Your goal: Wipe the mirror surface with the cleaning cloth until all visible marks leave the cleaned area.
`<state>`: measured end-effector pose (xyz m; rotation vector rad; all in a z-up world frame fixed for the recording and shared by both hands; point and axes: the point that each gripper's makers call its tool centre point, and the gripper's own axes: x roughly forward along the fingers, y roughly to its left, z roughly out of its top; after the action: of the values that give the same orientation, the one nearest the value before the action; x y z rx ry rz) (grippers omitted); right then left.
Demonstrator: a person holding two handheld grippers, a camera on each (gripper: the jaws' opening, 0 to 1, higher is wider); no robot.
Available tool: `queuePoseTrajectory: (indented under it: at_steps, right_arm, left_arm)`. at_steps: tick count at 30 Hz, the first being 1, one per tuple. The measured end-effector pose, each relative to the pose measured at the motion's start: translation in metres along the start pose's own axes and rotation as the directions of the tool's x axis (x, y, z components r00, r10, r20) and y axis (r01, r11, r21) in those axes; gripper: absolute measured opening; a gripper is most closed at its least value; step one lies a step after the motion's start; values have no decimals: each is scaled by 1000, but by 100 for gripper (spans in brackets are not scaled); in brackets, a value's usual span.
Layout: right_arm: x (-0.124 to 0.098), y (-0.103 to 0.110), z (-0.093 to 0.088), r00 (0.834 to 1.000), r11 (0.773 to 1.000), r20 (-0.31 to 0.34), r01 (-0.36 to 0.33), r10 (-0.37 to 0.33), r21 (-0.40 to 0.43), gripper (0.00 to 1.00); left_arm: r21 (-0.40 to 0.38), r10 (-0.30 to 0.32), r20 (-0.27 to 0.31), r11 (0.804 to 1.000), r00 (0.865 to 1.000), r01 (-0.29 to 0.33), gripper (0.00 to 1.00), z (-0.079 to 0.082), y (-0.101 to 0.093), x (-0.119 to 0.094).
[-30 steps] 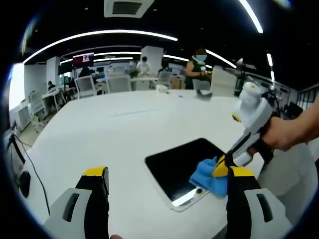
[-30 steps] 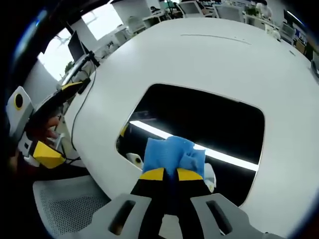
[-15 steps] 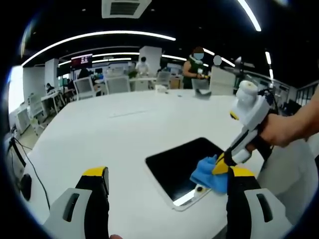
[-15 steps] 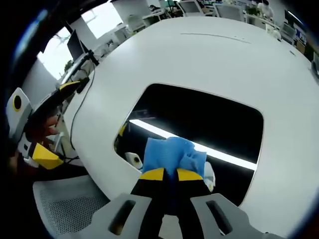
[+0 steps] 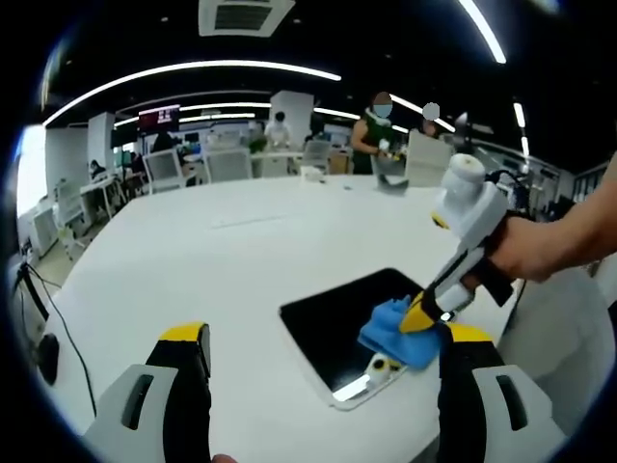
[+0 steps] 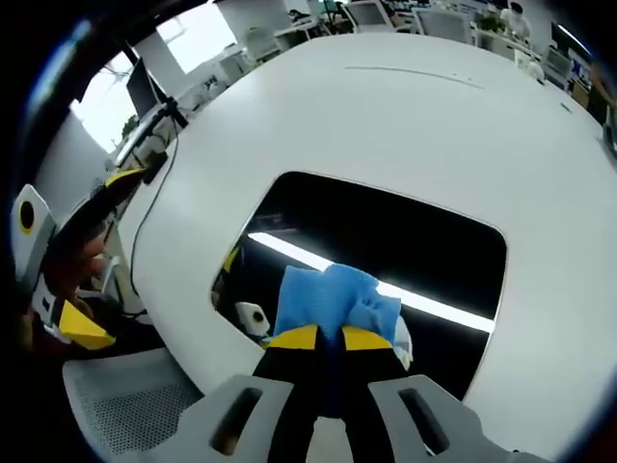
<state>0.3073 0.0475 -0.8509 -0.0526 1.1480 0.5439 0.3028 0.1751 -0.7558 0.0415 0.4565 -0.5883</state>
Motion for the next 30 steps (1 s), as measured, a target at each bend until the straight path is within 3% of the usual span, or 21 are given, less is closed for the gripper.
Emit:
queuePoseTrajectory:
  at_steps: [30]
  right_arm:
    - [16, -22, 44, 999, 999, 7, 37, -37, -3, 2]
  left_arm:
    - [-18, 17, -3, 1000, 1000, -17, 99, -3, -1, -5]
